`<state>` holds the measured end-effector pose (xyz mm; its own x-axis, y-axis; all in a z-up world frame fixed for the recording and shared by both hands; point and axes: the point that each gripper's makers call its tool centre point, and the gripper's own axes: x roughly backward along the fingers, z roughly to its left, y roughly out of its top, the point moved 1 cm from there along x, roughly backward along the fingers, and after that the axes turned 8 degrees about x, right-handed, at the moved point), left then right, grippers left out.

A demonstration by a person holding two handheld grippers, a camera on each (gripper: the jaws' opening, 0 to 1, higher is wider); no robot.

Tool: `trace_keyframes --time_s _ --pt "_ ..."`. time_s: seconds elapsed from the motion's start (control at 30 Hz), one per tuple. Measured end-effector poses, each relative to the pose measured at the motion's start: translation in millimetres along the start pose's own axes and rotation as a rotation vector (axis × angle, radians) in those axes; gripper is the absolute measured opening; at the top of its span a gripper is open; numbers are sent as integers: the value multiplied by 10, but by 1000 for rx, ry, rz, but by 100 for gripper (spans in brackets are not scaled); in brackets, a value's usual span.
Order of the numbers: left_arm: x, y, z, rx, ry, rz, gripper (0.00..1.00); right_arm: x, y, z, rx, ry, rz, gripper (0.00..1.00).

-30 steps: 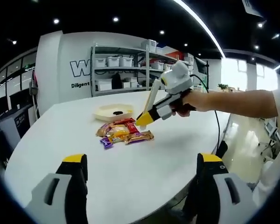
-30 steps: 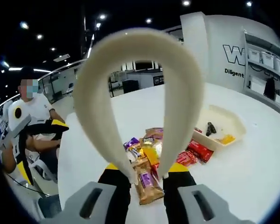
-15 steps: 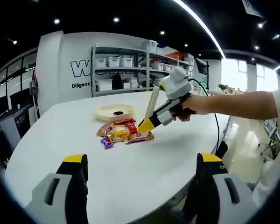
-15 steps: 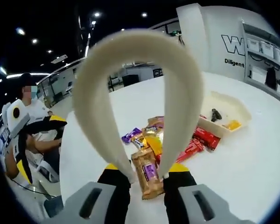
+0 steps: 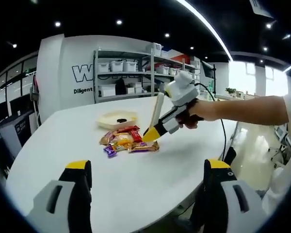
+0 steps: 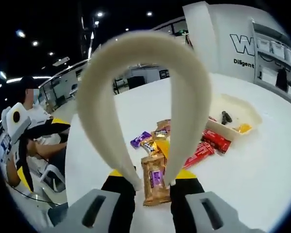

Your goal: Place the target food into the container with the food tongs after gripping and lifting it, then release it inside without dropping or visibly crushing the food.

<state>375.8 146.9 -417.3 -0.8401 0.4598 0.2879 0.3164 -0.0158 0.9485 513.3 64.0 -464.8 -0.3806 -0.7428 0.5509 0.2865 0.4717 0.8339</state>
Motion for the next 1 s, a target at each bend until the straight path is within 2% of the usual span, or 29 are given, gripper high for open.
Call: trace_keyframes --time_s 0.17,0.2,0.5,0.77,1.0 --pt "18 18 6 -7 5 1 94 -38 -3 16 8 7 8 21" --pt "22 18 10 -7 6 1 94 -49 0 0 33 -8 9 21" --pt "15 0 27 -4 7 8 93 -129 -35 19 89 -5 26 22" --pt "-12 -25 59 -2 9 14 93 -170 -78 22 50 10 26 23" --pt "-36 -58 72 5 9 18 93 -206 -67 4 54 11 30 22"
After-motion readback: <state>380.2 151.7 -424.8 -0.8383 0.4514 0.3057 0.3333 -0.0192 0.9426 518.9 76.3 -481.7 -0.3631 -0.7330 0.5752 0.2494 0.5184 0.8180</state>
